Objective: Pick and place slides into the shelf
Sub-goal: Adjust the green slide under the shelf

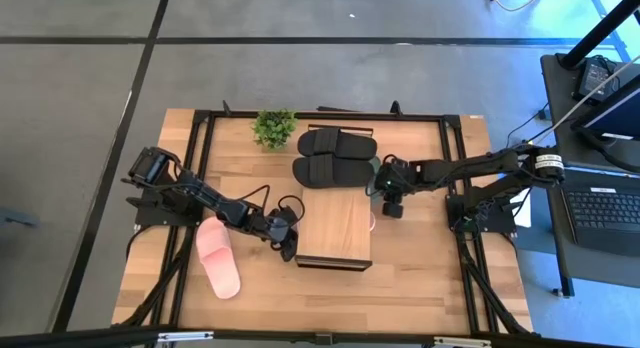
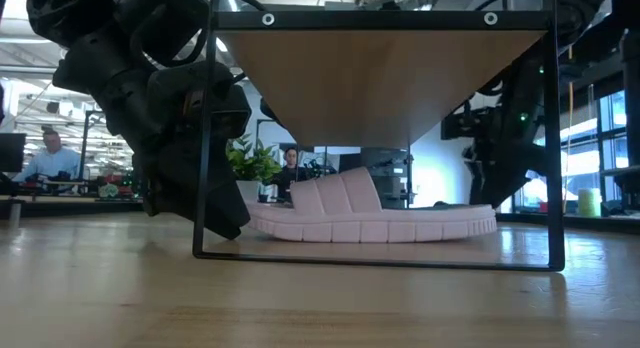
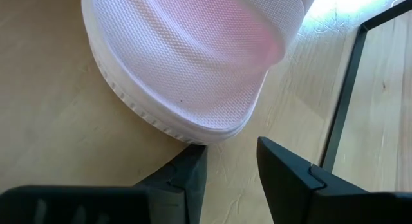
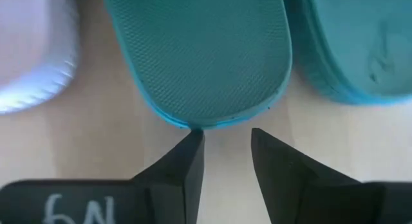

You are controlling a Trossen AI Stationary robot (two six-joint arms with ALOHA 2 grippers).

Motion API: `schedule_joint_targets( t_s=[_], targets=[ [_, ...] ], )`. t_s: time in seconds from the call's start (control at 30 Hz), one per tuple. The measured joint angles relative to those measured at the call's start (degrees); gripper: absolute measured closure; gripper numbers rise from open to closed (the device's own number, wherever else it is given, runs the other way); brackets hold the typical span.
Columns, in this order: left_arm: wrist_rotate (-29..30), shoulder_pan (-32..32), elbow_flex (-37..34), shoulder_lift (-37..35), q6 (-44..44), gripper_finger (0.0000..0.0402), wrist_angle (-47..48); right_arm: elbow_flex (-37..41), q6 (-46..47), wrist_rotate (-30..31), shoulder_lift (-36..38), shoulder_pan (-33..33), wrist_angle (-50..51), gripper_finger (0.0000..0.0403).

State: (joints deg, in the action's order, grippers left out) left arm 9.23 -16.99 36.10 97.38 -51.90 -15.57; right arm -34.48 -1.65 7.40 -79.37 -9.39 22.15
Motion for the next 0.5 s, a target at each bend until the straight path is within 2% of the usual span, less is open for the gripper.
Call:
schedule_joint_targets(
  t_s=[0.13, 0.5],
  targets=[
    [-0.06, -0.01, 0.00, 0.00, 0.02, 0.0274, 0.07, 0.00, 0.00, -0.62, -0.04, 0.04, -1.28, 0.0273],
    [-0.71, 2.05, 0.02, -0.03, -0.02, 0.0274, 0.25, 0.00, 3.98, -1.27, 2.15, 0.02, 3.50, 0.0273]
  ],
)
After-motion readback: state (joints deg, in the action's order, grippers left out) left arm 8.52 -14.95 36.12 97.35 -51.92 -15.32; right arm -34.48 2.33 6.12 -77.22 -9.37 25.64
